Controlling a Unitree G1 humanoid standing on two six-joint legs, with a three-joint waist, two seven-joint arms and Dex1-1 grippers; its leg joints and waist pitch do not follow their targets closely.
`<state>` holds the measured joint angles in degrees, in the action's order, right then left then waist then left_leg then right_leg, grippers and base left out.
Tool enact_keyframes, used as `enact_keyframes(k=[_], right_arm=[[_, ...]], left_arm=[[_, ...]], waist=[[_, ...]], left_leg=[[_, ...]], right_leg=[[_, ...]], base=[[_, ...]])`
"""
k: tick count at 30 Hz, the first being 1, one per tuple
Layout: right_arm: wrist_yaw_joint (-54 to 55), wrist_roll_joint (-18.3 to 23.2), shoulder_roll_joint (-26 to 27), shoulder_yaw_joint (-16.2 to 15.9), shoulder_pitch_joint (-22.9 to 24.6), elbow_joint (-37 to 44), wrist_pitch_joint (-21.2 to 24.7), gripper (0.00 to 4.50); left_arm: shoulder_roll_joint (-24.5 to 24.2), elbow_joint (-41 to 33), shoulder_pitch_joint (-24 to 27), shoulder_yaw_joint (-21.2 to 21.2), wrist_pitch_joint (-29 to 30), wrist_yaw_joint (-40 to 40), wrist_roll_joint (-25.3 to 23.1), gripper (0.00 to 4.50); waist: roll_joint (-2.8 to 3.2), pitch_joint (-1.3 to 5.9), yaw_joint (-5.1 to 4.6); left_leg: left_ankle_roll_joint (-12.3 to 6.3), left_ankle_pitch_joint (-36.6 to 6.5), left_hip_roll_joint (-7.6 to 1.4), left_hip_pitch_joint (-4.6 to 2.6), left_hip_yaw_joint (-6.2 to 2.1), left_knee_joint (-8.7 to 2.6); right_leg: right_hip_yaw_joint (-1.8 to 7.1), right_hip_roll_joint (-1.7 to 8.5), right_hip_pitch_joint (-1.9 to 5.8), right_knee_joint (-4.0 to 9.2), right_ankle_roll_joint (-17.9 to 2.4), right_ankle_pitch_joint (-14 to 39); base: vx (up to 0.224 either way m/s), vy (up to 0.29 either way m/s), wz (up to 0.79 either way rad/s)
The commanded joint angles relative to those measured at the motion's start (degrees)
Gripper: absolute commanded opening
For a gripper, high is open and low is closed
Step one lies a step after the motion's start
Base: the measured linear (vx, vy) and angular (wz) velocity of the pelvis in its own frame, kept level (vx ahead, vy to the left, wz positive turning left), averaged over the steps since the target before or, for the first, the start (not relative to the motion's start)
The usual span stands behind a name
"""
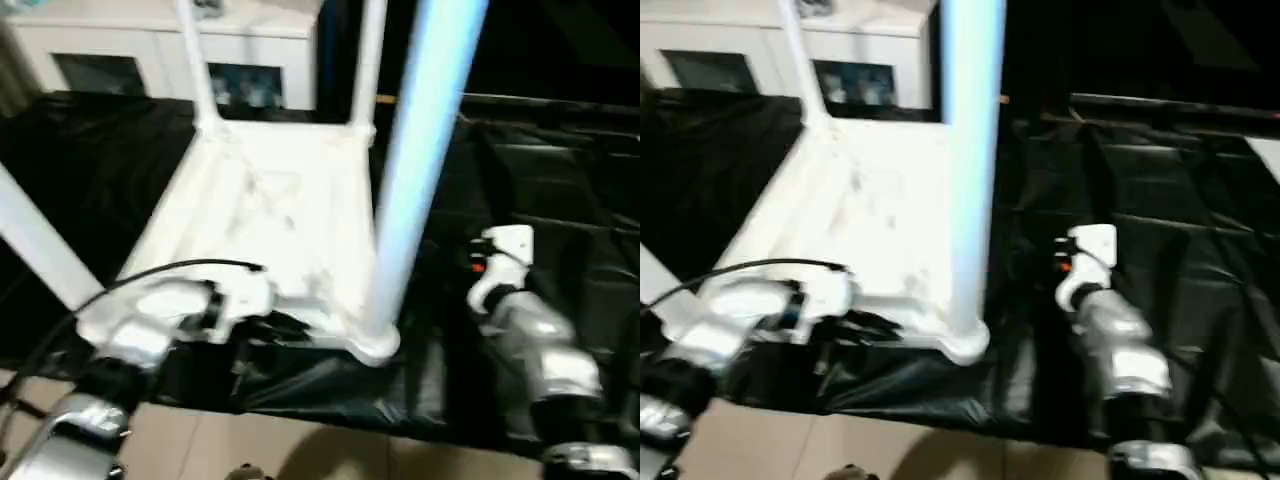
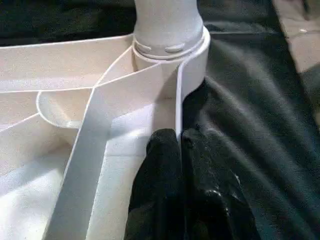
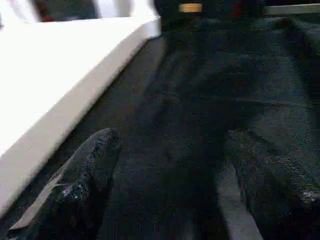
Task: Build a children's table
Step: Rotate leg to tighten
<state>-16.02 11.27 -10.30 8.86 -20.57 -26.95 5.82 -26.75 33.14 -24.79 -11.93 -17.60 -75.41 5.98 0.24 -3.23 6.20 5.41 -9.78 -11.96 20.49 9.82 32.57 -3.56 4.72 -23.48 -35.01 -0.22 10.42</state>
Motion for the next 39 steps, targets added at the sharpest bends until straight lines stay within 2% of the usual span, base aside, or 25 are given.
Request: enact_keyframes(k=[1,3,4,8,10,12,14,16,17,18,19,21,23,27,29,30,31,32,33,34,35,36,37,38,39], right_arm=[[3.8,-1.3,0.9,1.4,0.2,0.8,-1.9,3.79],[5.6,-0.9,2.3,2.3,1.4,1.5,-2.3,3.79],[5.6,-0.9,2.3,2.3,1.4,1.5,-2.3,3.79],[7.0,0.0,4.3,1.8,4.5,7.0,-0.8,3.79],[6.1,-0.6,4.3,-0.2,6.0,10.8,0.4,3.79],[5.7,0.5,5.0,-1.1,7.5,14.7,2.3,3.79],[5.8,0.7,5.3,-1.6,8.5,17.2,3.6,4.05],[5.9,0.0,5.1,-2.1,8.9,18.1,4.1,4.12],[5.1,-2.8,4.0,-4.8,11.0,20.9,4.7,4.25],[5.1,-3.4,3.9,-5.3,11.5,21.6,4.9,4.38],[5.1,-4.0,3.7,-5.9,12.0,22.2,5.1,4.46],[7.2,-5.8,4.1,-6.5,14.4,25.0,5.0,4.46],[8.0,-5.5,4.1,-6.2,16.1,26.2,6.7,4.46],[8.9,-2.6,5.3,-4.0,19.1,28.6,8.6,4.46],[8.6,-2.2,5.0,-3.9,19.8,29.2,8.7,4.46],[8.7,-2.7,4.6,-4.0,19.8,29.2,8.8,4.46],[8.9,-3.3,4.3,-3.8,20.0,29.7,9.2,4.46],[8.9,-3.3,4.3,-3.8,20.0,29.7,9.2,4.46],[8.7,-2.4,3.7,-2.5,20.5,31.5,10.1,4.46],[8.6,-2.1,3.6,-2.2,20.6,31.8,10.2,4.46],[8.1,-1.0,3.1,-1.2,21.3,33.3,10.5,4.46],[7.9,-0.7,2.8,-0.8,22.5,34.8,10.8,4.46],[7.9,-0.7,2.8,-0.8,22.5,34.8,10.8,4.46],[7.6,-0.4,2.6,-0.7,24.3,36.6,10.8,4.46],[7.3,-0.2,2.5,-0.7,24.8,37.1,10.6,4.46]], left_arm=[[-0.7,-4.8,0.5,5.0,-0.2,3.2,4.4,0.56],[-1.2,-6.6,2.2,6.6,-1.1,5.5,4.7,0.75],[-1.2,-6.6,2.2,6.6,-1.1,5.5,4.7,0.85],[-2.9,-15.1,7.0,10.5,4.8,7.4,8.7,1.18],[-1.4,-18.1,7.3,13.8,12.0,16.5,8.0,1.31],[3.2,-17.8,5.6,17.9,19.5,32.6,5.3,1.43],[6.3,-18.7,5.3,19.6,23.3,39.8,5.5,1.68],[7.2,-19.6,5.6,19.9,24.1,41.5,5.7,1.74],[9.6,-23.0,7.9,20.4,26.4,45.6,5.8,1.76],[10.2,-23.8,8.4,20.8,27.0,46.9,5.9,1.76],[10.9,-24.6,8.9,21.1,27.6,48.3,6.1,1.76],[15.0,-29.7,12.9,23.4,27.7,53.9,7.2,1.76],[16.1,-33.0,15.3,22.6,28.8,55.4,5.0,1.76],[16.3,-36.2,18.3,18.3,30.3,57.3,1.4,1.76],[16.5,-36.3,18.8,17.2,30.6,57.2,1.6,1.76],[16.7,-36.2,18.7,16.9,30.8,57.6,1.3,1.76],[16.9,-37.0,18.8,16.2,32.1,58.2,0.8,1.76],[16.9,-37.0,18.8,16.2,32.1,58.2,0.8,1.76],[18.0,-39.2,19.5,15.7,33.8,59.2,1.0,1.76],[18.2,-39.5,19.6,15.6,33.8,59.4,1.0,1.76],[19.0,-40.9,20.4,15.2,33.6,59.6,1.2,1.76],[18.8,-41.7,21.7,14.5,32.6,59.0,1.1,1.76],[18.8,-41.7,21.7,14.5,32.6,59.0,1.1,1.76],[18.3,-42.8,23.6,13.5,32.5,57.9,1.3,1.76],[18.1,-43.2,24.2,13.3,33.0,57.6,1.5,1.76]], waist=[[-0.54,4.2,0.09],[-0.26,4.11,-0.19],[-0.54,3.97,-0.32],[-0.1,3.98,-0.44],[0.11,3.78,-0.67],[0.37,3.26,-0.82],[0.12,3.04,-0.86],[0.04,3.13,-0.84],[0.36,3.32,-0.99],[-0.18,3.28,-1.19],[-0.06,3.49,-1.14],[-0.51,3.66,-1.38],[-0.91,3.52,-1.34],[-0.37,3.11,-1.21],[-0.26,3.44,-1.35],[-0.36,3.94,-1.49],[-0.32,5.21,-1.51],[-0.32,5.21,-1.51],[0.36,5.78,-1.75],[0.36,5.93,-1.61],[0.4,5.64,-1.82],[1.13,4.17,-2.39],[1.23,2.67,-3.75],[0.91,1.5,-5.26],[2.46,0.8,-5.06]], left_leg=[[0.62,-11.0,-0.99,0.12,0.14,-3.73],[0.16,-11.4,-0.96,-0.13,0.3,-3.6],[0.01,-11.7,-0.88,-0.03,0.33,-3.64],[-0.17,-12.3,-0.92,-0.19,0.33,-3.65],[0.24,-14.1,-0.96,-0.33,0.44,-3.77],[0.87,-18.0,-0.89,-0.42,0.33,-3.82],[1.36,-20.2,-0.58,-0.51,0.02,-3.95],[1.43,-20.0,-0.55,-0.62,-0.1,-4.06],[1.61,-19.2,-0.66,-0.53,-0.2,-4.03],[1.41,-17.6,-0.68,-0.05,-0.15,-3.99],[1.39,-17.0,-0.72,-0.21,-0.08,-3.84],[0.44,-14.3,-0.58,0.36,0.04,-3.6],[-0.36,-14.2,-0.52,0.36,0.18,-3.54],[-0.42,-17.9,-0.54,0.02,0.0,-3.76],[-1.46,-10.9,-0.3,0.89,0.13,-3.12],[-3.73,-1.7,0.28,2.0,0.37,-2.22],[-6.72,7.1,1.02,2.57,0.48,-0.73],[-6.72,7.1,1.02,2.57,0.48,-0.73],[-11.4,9.4,1.73,3.59,0.62,0.32],[-12.61,8.3,1.47,3.71,0.6,0.56],[-13.28,0.3,1.2,3.7,0.66,0.49],[-9.84,-17.3,0.35,2.21,0.54,-0.73],[-4.09,-31.8,-0.04,0.02,-0.21,-1.33],[-1.12,-40.7,-0.21,-1.58,-1.03,-1.53],[-0.67,-46.8,-1.72,-1.08,-1.55,-4.18]], right_leg=[[2.28,3.38,3.09,3.45,-9.9,11.5],[2.3,2.89,2.76,3.44,-10.9,8.3],[2.31,2.83,2.81,3.45,-10.8,8.2],[2.39,2.73,2.91,3.15,-10.9,7.2],[2.4,2.42,2.76,3.5,-10.6,9.3],[2.28,2.34,2.7,4.01,-9.5,14.0],[2.16,2.51,2.78,5.0,-7.0,21.6],[2.2,2.52,2.68,5.25,-5.9,22.8],[2.32,2.47,2.73,5.08,-5.7,21.3],[2.35,2.26,3.02,5.03,-5.9,18.1],[2.41,2.16,2.94,4.77,-6.3,16.5],[2.39,2.08,3.21,4.52,-7.2,12.3],[2.37,2.06,3.05,4.81,-6.4,14.1],[2.45,1.95,2.33,5.63,-3.3,20.7],[2.47,1.38,1.87,5.31,-5.0,11.2],[1.99,0.75,1.53,4.58,-7.8,-0.1],[1.43,0.32,1.26,3.22,-10.4,-12.0],[1.43,0.32,1.26,3.22,-10.4,-12.0],[0.65,0.01,0.33,3.29,-12.8,-17.1],[0.41,0.11,-0.06,3.81,-13.2,-15.4],[-0.03,0.33,-0.35,5.08,-12.9,-4.4],[-0.84,0.57,-0.67,6.88,-9.0,20.3],[-2.38,0.16,-1.42,8.92,-1.0,38.8],[-5.67,-1.24,-1.68,11.85,5.3,43.5],[-6.77,-2.1,-0.24,9.82,4.9,39.9]], base=[[0.0,0.0,0.0],[0.0,0.0,0.0],[0.0,0.0,0.0],[0.0,0.0,0.0],[0.0,0.0,0.0],[0.0,0.0,0.0],[0.0,0.0,0.0],[0.0,0.0,0.0],[0.0,0.0,0.0],[0.0,0.0,0.0],[0.0,0.0,0.0],[0.0,0.0,0.0],[0.0,0.0,0.0],[0.0,0.0,0.0],[0.0,0.0,0.0],[0.0,0.0,0.0],[0.0,0.0,0.0],[-0.056,0.017,-0.01],[-0.088,0.026,0.0],[-0.088,0.026,0.0],[-0.108,0.043,-0.01],[-0.112,0.052,-0.06],[-0.112,0.052,-0.06],[-0.119,0.043,-0.12],[-0.059,0.037,-0.12]])
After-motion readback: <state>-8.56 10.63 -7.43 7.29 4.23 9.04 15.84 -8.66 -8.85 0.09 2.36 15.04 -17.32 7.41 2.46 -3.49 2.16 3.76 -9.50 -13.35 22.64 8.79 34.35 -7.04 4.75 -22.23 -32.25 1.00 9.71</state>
